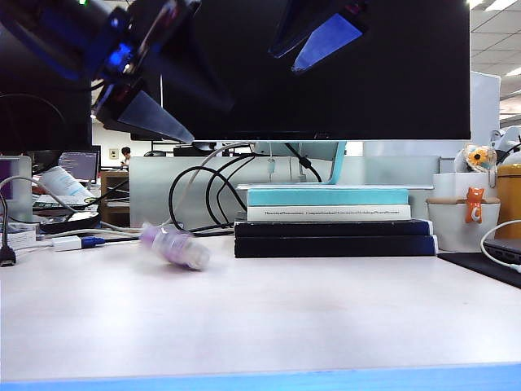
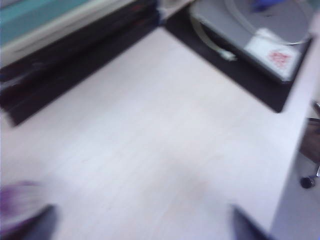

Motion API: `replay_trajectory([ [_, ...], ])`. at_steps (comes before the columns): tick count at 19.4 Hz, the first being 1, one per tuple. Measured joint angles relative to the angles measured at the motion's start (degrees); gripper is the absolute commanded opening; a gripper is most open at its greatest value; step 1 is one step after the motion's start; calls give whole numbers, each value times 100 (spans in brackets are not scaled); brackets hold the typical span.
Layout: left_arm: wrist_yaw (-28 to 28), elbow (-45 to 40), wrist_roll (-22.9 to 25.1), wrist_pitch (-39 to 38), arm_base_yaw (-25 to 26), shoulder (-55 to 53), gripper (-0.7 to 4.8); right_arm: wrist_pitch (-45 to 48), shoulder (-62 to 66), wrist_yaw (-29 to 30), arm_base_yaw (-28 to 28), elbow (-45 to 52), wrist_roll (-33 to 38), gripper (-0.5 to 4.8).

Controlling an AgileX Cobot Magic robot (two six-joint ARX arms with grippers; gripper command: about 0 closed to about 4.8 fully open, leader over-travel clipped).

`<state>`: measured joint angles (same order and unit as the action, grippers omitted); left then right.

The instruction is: Pick up a packet of tissues from the table with the left hand, then take a tissue from it with the right hand.

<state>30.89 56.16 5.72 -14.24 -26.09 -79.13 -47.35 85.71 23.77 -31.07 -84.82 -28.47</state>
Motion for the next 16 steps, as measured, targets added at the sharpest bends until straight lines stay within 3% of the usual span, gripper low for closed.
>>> replay_trajectory([
  [2,-358,0,-2,28,2,151,479,11,-2,2,0,39,17,337],
  [5,-1692,7,439,-70,122,501,479,-26,-2,2,2,177,20,337],
  [7,-1860,11,538,-404,382,476,479,92,-15,11,2,374,22,337],
  [8,-1908,-94,321,-557,555,393,479,210,-11,24,0,520,26,337],
  [11,-1923,-369,-1325,-575,776,116,479,542,0,22,2,748,28,337],
  [14,-2061,-321,-2675,542,468,-284,479,1082,-9,24,2,739,166,337],
  [16,-2533,-225,-3178,911,118,-772,479,1196,-9,26,0,734,212,337],
])
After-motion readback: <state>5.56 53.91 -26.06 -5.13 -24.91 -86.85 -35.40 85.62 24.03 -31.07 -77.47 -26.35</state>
